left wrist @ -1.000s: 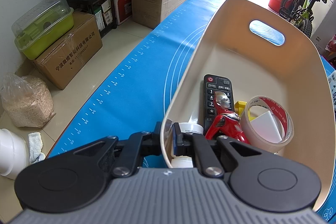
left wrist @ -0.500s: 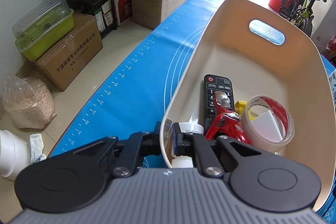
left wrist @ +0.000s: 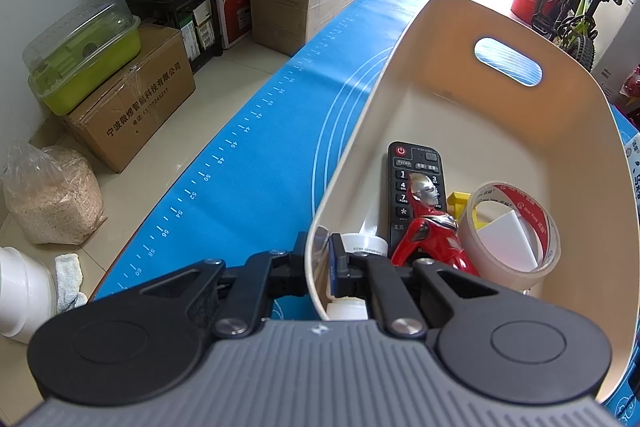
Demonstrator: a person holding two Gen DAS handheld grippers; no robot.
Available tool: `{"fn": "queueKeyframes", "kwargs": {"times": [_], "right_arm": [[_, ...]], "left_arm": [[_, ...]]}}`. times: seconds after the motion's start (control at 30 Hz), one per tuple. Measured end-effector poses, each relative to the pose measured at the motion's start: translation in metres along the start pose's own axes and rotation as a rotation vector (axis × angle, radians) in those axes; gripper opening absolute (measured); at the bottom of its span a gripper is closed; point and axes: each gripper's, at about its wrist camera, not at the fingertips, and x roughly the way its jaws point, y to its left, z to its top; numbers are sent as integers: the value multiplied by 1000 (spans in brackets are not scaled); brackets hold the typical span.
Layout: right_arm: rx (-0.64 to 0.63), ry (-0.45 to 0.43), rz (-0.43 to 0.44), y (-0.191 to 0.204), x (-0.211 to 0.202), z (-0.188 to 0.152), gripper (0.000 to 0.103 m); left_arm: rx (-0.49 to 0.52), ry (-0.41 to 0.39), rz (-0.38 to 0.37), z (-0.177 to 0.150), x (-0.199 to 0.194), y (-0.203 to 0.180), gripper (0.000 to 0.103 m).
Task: Organize rigid objects
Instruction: 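Grasp the green round tin with the right tool, then carry the green tin into the basket and open the right tool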
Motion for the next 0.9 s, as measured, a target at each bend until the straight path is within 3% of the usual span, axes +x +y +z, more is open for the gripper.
{"fn": "queueKeyframes", "kwargs": {"times": [0.23, 0.5, 0.73, 0.9], "right_arm": [[-42, -105, 53, 8, -48, 21, 53], [-106, -206, 176, 54, -96, 53, 54], [-171, -153, 294, 117, -103, 54, 54], [-258, -71, 326, 155, -96, 41, 54]], "left_arm": [[1, -2, 7, -1, 0, -2, 11], [-3, 0, 3, -1, 0, 0, 11], [0, 0, 4, -2, 1, 0, 11], [1, 3, 6, -2, 1, -1, 11]]}}
